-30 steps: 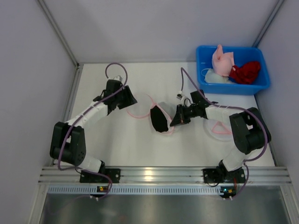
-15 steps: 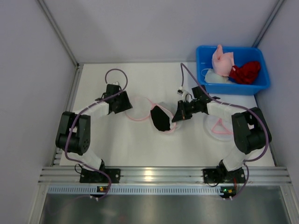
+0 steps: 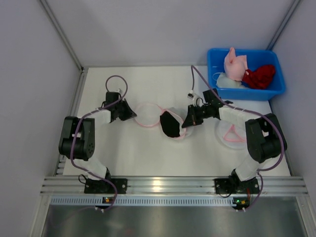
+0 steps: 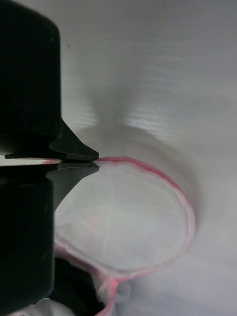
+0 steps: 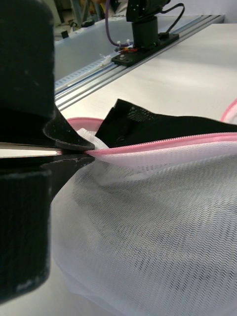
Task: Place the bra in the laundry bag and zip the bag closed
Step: Adjust the laundry bag at the center of the board, then close the laundry bag at the center of the board, then adjust the laundry bag at the center of the board.
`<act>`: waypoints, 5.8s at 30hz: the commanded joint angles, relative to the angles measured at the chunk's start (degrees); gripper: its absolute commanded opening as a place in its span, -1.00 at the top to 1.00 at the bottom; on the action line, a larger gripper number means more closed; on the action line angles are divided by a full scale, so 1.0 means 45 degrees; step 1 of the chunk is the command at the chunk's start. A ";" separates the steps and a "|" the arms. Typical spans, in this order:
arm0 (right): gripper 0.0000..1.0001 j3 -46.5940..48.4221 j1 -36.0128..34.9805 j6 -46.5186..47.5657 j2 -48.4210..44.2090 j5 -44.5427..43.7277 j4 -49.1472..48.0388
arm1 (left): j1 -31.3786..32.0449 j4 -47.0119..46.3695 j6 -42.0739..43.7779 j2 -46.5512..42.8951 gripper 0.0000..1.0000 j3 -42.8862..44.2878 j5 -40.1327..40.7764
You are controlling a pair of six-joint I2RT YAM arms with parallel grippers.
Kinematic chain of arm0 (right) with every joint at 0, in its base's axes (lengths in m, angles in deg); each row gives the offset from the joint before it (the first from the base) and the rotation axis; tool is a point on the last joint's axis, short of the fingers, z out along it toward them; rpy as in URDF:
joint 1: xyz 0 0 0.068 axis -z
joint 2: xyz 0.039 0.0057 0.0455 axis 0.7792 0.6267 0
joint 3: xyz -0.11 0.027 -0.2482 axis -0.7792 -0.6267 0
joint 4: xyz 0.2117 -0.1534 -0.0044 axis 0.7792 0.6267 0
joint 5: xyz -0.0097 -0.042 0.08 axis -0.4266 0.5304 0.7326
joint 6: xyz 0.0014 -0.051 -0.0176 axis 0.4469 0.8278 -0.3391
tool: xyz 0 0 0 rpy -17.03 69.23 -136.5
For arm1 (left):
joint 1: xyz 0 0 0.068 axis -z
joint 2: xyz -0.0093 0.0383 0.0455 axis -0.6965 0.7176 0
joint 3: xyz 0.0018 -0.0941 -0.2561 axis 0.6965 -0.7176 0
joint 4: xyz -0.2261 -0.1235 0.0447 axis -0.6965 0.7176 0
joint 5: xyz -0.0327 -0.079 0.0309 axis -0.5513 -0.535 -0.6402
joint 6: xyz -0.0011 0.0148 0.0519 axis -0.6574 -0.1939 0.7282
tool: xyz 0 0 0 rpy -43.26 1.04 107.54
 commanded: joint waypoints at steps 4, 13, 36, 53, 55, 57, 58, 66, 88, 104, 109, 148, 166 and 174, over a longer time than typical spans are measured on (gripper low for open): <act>1.00 0.1584 0.0315 -0.0060 -0.0657 -0.0830 0.0129 | -0.0019 0.0794 0.1296 -0.3755 1.00 0.1373 -0.1399; 1.00 0.3966 0.0316 0.0743 -0.1789 -0.1342 0.1322 | 0.0566 0.4274 0.4736 -0.8211 1.00 0.3740 0.0026; 1.00 0.1647 -0.0192 -0.2401 -0.0247 0.1508 -0.1739 | 0.4862 0.5682 0.9501 -0.8039 1.00 0.4132 0.4128; -0.44 0.1312 0.2888 0.0563 -0.2610 0.2040 0.2760 | 1.2284 0.2951 1.4132 -0.4035 1.00 0.3099 0.9048; -0.46 0.1332 0.3438 0.1207 -0.2708 0.1687 0.3253 | 1.2887 0.2714 1.4250 -0.3451 1.00 0.2690 0.9439; -0.46 0.1351 0.4083 0.1639 -0.2825 0.1764 0.3820 | 1.3243 0.2498 1.4601 -0.3175 1.00 0.2357 1.0102; -0.46 0.1371 0.4317 0.1776 -0.2903 0.1784 0.3977 | 1.3610 0.2421 1.4911 -0.3058 1.00 0.1969 1.0260; -0.39 0.1273 0.4339 0.2207 -0.3158 0.1979 0.4076 | 1.4746 0.0589 1.7528 -0.5066 1.00 -0.0611 1.1140; -0.31 0.1117 0.3676 0.2187 -0.3099 0.1941 0.3724 | 1.4532 -0.3303 2.2901 -0.7371 0.66 -0.4907 1.0672; -0.16 0.2813 0.2426 0.2461 -0.2143 0.0050 0.2536 | 1.4397 0.5405 1.5096 -1.2372 0.15 -0.3564 0.5964; -0.07 0.3947 0.1645 0.1368 -0.0387 -0.0579 0.0894 | 1.2623 0.5953 1.1150 -1.2199 0.21 -0.2510 0.5206; 0.07 0.1505 -0.1307 0.2262 -0.1086 0.2059 0.3077 | 0.1819 0.3802 0.4756 0.0327 0.07 0.6322 -0.3313; 0.00 0.3261 -0.1677 0.0683 0.1781 -0.0558 0.1790 | 0.1290 0.4705 0.3743 -0.2509 -0.11 0.1770 -0.4875; 0.02 0.6228 -0.1618 0.1268 0.3677 -0.1867 0.1928 | 0.1290 0.4705 0.3606 -0.3465 -0.10 0.0931 -0.5051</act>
